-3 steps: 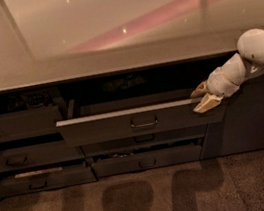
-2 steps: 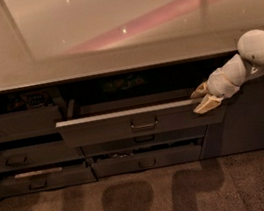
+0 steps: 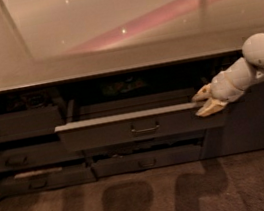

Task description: Open top drawer

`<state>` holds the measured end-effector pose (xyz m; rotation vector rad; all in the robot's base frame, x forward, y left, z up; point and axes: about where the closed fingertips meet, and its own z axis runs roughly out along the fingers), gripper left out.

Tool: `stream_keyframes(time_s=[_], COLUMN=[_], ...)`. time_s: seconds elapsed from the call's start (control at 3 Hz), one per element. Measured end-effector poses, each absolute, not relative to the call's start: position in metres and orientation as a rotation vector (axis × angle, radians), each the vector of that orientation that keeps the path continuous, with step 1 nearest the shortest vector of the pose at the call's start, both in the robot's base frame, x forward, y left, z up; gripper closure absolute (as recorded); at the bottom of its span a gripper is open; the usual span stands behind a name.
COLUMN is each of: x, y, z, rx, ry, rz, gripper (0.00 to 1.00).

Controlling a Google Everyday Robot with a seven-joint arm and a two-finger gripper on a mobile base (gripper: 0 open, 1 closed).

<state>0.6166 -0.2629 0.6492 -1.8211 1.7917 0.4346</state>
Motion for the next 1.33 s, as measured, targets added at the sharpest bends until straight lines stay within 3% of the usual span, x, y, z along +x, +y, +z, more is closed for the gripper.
stream_keyframes(time_s=[1.33], x=[0.599], y=[-0.261], z=[0.646], rx=[-1.835], ry=[1.781], rz=[0.457], gripper=[1.00])
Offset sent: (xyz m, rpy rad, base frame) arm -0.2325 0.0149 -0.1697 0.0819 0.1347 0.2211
